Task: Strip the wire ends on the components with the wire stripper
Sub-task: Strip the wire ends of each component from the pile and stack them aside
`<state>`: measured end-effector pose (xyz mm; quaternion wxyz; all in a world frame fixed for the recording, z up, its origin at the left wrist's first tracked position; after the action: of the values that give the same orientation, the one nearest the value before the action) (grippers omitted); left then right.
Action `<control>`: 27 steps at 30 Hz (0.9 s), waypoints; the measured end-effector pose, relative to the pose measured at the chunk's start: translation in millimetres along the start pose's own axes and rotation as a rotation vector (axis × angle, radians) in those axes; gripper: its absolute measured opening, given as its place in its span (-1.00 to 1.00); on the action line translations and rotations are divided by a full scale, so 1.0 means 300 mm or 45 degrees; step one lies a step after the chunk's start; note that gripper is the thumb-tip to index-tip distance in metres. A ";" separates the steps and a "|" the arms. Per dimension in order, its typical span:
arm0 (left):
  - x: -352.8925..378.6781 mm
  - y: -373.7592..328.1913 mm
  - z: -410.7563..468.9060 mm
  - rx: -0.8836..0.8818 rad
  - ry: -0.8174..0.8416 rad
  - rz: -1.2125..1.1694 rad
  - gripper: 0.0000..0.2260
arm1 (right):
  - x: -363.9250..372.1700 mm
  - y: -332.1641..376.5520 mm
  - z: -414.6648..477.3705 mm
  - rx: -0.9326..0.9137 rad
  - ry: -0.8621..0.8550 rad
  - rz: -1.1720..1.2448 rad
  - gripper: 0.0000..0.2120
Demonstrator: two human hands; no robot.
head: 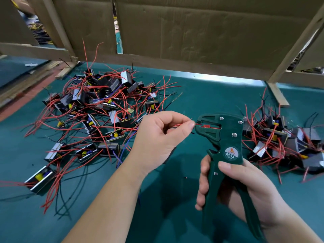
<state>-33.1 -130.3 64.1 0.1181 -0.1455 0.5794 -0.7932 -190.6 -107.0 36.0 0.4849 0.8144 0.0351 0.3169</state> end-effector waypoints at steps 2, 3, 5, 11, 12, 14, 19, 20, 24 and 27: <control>0.000 -0.002 0.001 0.015 0.017 0.017 -0.92 | -0.005 -0.003 -0.001 -0.003 -0.021 -0.041 -0.59; -0.001 -0.002 0.001 0.020 0.026 0.030 -0.92 | -0.006 -0.002 -0.002 -0.004 -0.025 -0.057 -0.59; -0.005 -0.002 0.003 0.029 0.042 0.055 -0.93 | -0.009 -0.001 -0.002 -0.004 -0.030 -0.078 -0.59; -0.017 0.006 0.008 0.014 0.103 0.190 -0.91 | -0.009 -0.017 -0.006 0.011 -0.136 -0.104 -0.51; -0.020 0.014 0.010 -0.004 0.119 0.246 -0.87 | -0.006 -0.022 -0.005 0.007 -0.184 -0.100 -0.49; -0.025 0.035 0.013 -0.063 0.186 0.376 -0.77 | -0.013 -0.028 0.001 -0.009 -0.317 -0.072 -0.47; -0.029 0.059 0.014 -0.052 0.263 0.538 -0.79 | -0.020 -0.016 0.023 -0.049 -0.314 0.006 -0.48; -0.034 0.056 0.017 -0.046 0.239 0.487 -0.81 | -0.019 -0.006 0.025 -0.069 -0.275 0.088 -0.50; -0.054 0.054 0.035 -0.116 0.104 0.251 -0.88 | -0.048 0.033 0.028 -0.102 -0.254 0.283 -0.54; -0.056 0.051 0.036 -0.138 0.049 0.140 -0.91 | -0.055 0.026 0.027 -0.028 -0.246 0.283 -0.50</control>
<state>-13.2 -138.5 51.1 0.1423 -0.1045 0.6307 -0.7557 -201.1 -123.3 31.6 0.4569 0.8345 -0.1057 0.2892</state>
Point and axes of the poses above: each hand's wrist, its own z-axis towards the middle knuckle, its own x-axis out of the palm, y = z × x, the point moved 5 cm from there along z, towards the middle knuckle, and after that the axes turned 14 degrees about -y, right-handed, at the moved point
